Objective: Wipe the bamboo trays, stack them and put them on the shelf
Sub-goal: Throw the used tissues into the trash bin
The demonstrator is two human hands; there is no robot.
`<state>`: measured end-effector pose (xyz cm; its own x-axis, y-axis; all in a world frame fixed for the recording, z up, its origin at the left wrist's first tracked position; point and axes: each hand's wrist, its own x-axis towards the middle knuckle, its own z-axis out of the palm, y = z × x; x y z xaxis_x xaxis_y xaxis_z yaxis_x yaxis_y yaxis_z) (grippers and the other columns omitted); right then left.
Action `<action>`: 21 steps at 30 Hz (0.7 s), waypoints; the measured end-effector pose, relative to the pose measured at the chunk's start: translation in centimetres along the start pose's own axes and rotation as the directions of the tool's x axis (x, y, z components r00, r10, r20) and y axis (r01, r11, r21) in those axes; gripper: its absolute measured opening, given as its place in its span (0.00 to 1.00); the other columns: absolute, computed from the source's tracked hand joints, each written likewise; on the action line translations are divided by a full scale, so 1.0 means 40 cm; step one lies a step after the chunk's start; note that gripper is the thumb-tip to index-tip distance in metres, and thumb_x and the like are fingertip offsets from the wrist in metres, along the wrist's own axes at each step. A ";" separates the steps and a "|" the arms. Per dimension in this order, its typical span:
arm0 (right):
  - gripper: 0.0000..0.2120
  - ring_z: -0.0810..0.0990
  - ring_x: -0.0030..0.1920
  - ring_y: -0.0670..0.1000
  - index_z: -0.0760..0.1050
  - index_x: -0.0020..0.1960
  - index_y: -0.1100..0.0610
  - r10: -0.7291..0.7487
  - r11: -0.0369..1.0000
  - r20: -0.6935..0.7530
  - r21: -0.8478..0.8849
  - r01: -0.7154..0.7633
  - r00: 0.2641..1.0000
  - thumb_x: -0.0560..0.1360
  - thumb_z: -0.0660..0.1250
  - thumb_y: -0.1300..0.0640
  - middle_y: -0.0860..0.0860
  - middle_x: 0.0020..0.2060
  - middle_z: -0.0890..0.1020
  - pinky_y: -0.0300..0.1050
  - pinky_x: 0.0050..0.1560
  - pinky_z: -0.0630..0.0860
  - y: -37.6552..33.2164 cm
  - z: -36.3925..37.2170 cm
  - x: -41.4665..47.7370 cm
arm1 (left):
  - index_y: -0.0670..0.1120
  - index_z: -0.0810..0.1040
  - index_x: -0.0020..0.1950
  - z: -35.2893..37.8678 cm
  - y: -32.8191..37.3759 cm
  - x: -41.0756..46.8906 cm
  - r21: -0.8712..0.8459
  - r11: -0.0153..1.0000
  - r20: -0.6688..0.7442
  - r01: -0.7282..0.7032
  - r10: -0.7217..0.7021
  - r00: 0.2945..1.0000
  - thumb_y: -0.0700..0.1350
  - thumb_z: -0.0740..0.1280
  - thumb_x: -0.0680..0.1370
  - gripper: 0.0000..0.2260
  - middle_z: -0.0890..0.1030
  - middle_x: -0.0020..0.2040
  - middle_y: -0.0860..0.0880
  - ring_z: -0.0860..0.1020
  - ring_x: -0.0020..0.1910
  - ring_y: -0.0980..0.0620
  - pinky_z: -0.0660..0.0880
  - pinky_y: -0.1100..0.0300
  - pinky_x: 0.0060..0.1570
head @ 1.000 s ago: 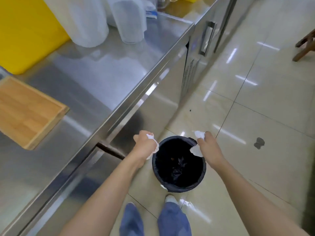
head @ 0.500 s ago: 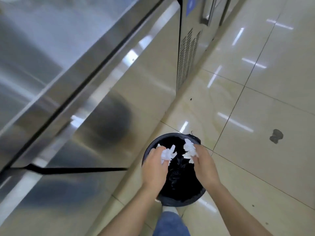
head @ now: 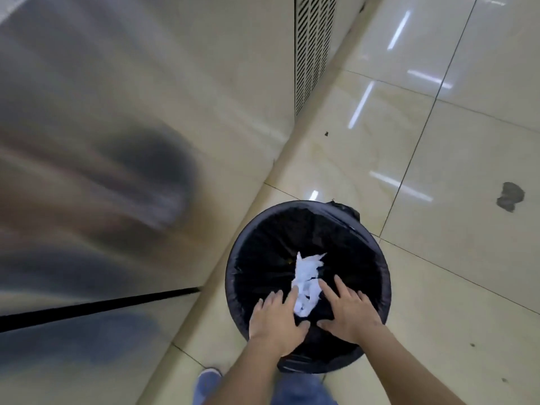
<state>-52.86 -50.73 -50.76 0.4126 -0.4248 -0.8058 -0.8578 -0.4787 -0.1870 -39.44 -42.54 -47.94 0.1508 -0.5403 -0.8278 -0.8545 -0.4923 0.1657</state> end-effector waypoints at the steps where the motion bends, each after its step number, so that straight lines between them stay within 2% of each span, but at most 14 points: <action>1: 0.38 0.56 0.74 0.57 0.40 0.75 0.46 -0.010 1.000 -0.032 -0.010 0.010 0.999 0.74 0.58 0.40 0.55 0.77 0.47 0.53 0.72 0.54 -0.006 -0.020 -0.012 | 0.52 0.48 0.77 -0.011 -0.001 -0.014 -0.007 1.000 -0.054 -0.029 0.029 0.998 0.58 0.57 0.78 0.32 0.59 0.77 0.45 0.55 0.77 0.47 0.51 0.49 0.75; 6: 0.33 0.67 0.68 0.56 0.46 0.75 0.49 -0.058 0.998 -0.202 -0.001 0.059 0.978 0.75 0.57 0.43 0.52 0.74 0.60 0.51 0.66 0.63 -0.055 -0.214 -0.147 | 0.49 0.57 0.75 -0.161 0.007 -0.152 -0.015 0.999 -0.203 -0.051 0.047 0.978 0.58 0.56 0.78 0.28 0.67 0.73 0.47 0.64 0.72 0.48 0.54 0.51 0.73; 12: 0.32 0.70 0.66 0.55 0.50 0.74 0.51 -0.149 0.989 -0.376 -0.041 0.144 0.915 0.75 0.57 0.41 0.52 0.70 0.66 0.50 0.63 0.66 -0.132 -0.534 -0.377 | 0.49 0.58 0.75 -0.446 0.041 -0.381 -0.057 0.994 -0.415 -0.089 0.057 0.908 0.57 0.55 0.79 0.26 0.68 0.73 0.48 0.67 0.70 0.45 0.60 0.53 0.69; 18: 0.31 0.69 0.66 0.54 0.50 0.74 0.50 -0.235 0.970 -0.523 -0.081 0.227 0.819 0.76 0.57 0.42 0.52 0.70 0.66 0.51 0.65 0.64 -0.209 -0.840 -0.634 | 0.48 0.64 0.72 -0.707 0.062 -0.638 -0.109 0.989 -0.575 -0.096 0.016 0.818 0.58 0.57 0.78 0.25 0.71 0.69 0.46 0.69 0.67 0.44 0.65 0.52 0.65; 21: 0.31 0.71 0.64 0.54 0.51 0.74 0.50 -0.283 0.955 -0.591 -0.102 0.279 0.755 0.76 0.59 0.44 0.51 0.69 0.67 0.50 0.63 0.66 -0.270 -0.966 -0.755 | 0.48 0.62 0.73 -0.814 0.046 -0.760 -0.119 0.986 -0.660 -0.118 0.010 0.751 0.58 0.57 0.78 0.26 0.69 0.71 0.47 0.69 0.68 0.46 0.66 0.52 0.66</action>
<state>-44.21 -62.41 -2.69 0.7358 -0.6393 -0.2233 -0.6730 -0.6536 -0.3462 -29.42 -49.24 -5.02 0.4326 -0.8615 -0.2660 -0.8011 -0.5026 0.3250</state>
